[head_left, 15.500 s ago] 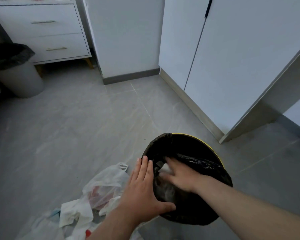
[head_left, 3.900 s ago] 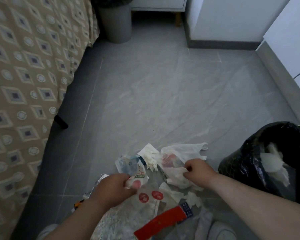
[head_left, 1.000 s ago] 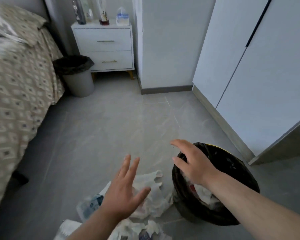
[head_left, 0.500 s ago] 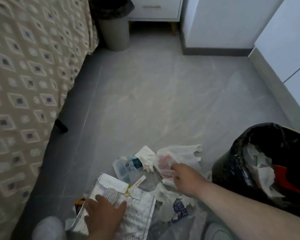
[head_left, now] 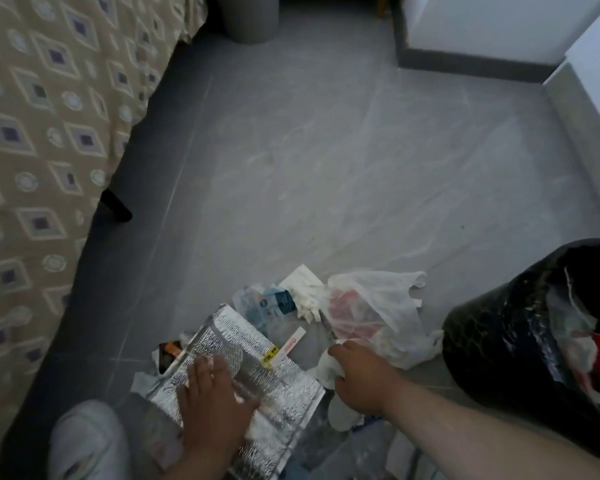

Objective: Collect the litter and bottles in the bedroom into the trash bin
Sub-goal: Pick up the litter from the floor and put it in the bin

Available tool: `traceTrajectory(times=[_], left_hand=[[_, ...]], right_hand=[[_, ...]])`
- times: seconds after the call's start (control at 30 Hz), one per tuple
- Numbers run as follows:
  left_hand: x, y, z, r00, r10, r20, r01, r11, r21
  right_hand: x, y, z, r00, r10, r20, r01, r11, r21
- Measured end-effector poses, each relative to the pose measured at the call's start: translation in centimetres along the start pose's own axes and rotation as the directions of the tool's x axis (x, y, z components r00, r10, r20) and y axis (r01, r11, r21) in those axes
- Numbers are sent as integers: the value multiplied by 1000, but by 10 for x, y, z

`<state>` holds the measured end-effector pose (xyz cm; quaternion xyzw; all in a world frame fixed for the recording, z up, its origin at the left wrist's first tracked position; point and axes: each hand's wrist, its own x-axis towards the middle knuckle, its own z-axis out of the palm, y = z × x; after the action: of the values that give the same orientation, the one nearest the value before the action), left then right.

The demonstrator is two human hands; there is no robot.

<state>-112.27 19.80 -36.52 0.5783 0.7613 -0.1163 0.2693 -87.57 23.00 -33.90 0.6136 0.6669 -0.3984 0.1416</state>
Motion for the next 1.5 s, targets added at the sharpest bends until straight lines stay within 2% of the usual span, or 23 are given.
traceTrajectory(times=[0.13, 0.37, 0.53, 0.6, 0.7, 0.77, 0.83, 0.87, 1.0, 1.2, 1.33, 1.43, 1.5], left_hand=[[2, -8, 2, 988, 119, -98, -121, 992, -21], [7, -25, -1, 953, 254, -163, -262, 964, -35], [7, -26, -7, 954, 243, -176, -264, 958, -110], [5, -24, -11, 951, 253, -179, -274, 957, -98], [4, -22, -18, 938, 288, -193, -310, 946, -94], [3, -21, -24, 932, 292, -215, -318, 943, -96], [2, -16, -34, 901, 355, -250, -384, 920, -78], [0, -10, -43, 886, 374, -272, -409, 909, -82], [-7, 18, -88, 894, 253, -369, -353, 906, -232], [-27, 79, -157, 914, 160, -374, -336, 814, -474], [-61, 144, -193, 894, 201, -400, -401, 757, -516], [-90, 202, -205, 851, 309, -424, -506, 697, -508], [-107, 244, -204, 814, 387, -433, -573, 658, -489]], right_hand=[[1, -5, 18, 1000, -29, -8, 29, 999, -43], [-5, 10, 28, 999, -16, -46, 11, 995, -99], [-12, 17, 23, 1000, 18, -20, -22, 978, -207], [-14, 22, 20, 999, 32, -11, -34, 986, -164], [-14, 25, 11, 996, 83, -38, -81, 995, 52], [-13, 20, -4, 992, 95, -77, -77, 976, 201], [-11, 10, -24, 989, 75, -131, -26, 940, 340], [-11, 5, -35, 984, 66, -168, 7, 917, 399], [-16, -17, -84, 952, 94, -291, 78, 845, 529], [-79, -35, -162, 882, 11, -470, 250, 835, 490], [-145, -11, -201, 843, 9, -538, 271, 856, 439], [-194, 27, -226, 793, 68, -605, 266, 855, 445], [-221, 61, -242, 734, 119, -669, 246, 871, 425]])
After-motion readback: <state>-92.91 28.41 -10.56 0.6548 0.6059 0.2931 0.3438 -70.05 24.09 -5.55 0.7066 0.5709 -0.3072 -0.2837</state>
